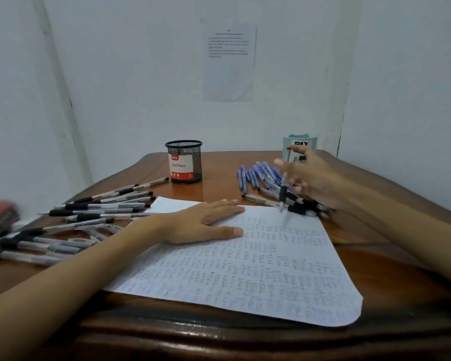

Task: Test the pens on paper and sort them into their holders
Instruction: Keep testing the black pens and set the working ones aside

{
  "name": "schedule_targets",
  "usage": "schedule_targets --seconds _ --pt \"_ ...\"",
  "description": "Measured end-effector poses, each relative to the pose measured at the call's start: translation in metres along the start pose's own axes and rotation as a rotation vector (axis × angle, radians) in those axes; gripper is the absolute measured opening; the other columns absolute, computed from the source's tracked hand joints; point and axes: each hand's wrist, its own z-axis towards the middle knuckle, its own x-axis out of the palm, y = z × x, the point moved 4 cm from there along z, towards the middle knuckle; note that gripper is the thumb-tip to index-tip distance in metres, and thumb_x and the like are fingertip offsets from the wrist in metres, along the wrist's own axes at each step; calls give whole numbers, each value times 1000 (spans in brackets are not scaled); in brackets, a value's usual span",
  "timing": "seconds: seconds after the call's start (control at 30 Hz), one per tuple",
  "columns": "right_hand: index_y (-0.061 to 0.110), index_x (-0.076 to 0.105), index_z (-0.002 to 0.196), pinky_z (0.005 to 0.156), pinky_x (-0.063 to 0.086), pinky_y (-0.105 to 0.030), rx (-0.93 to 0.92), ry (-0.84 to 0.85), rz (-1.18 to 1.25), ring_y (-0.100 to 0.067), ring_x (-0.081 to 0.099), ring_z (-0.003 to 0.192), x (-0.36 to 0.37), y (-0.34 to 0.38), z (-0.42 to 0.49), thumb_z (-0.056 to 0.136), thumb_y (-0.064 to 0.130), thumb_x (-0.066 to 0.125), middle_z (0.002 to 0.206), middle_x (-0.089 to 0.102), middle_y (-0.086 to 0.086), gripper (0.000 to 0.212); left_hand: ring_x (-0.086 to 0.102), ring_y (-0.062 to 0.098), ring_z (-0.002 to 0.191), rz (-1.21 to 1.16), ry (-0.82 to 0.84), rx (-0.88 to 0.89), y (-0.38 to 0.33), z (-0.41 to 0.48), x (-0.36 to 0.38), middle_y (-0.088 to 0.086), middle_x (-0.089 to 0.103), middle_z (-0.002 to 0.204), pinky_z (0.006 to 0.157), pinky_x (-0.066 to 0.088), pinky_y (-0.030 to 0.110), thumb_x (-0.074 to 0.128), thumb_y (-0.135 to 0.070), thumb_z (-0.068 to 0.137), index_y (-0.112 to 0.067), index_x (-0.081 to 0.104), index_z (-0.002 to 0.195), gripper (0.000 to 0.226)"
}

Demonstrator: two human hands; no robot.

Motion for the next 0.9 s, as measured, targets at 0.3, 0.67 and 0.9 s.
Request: schedule_targets --seconds 0.3,0.67,0.9 --pt "6 48 79 37 45 -13 153 -187 432 -4 46 36 8 -17 -12 83 -16 51 62 49 -5 23 22 4 136 -72 -130 12 4 3 -1 -14 21 153 104 17 23 32 -50 93 -38 27 143 52" --pt "7 67 94 47 54 -21 98 75 57 -12 67 61 32 -25 -22 89 27 60 80 70 -9 21 32 -2 126 -36 -186 41 2 0 -5 -14 33 147 99 24 17 31 -53 87 -36 36 139 55" --pt "11 42 54 33 29 -13 -130 -127 -289 -4 30 30 20 -26 -16 83 17 69 46 33 -5 40 29 -4 125 -24 -192 32 3 1 -5 -14 33 148 101 22 19 35 -44 95 -35 36 139 45"
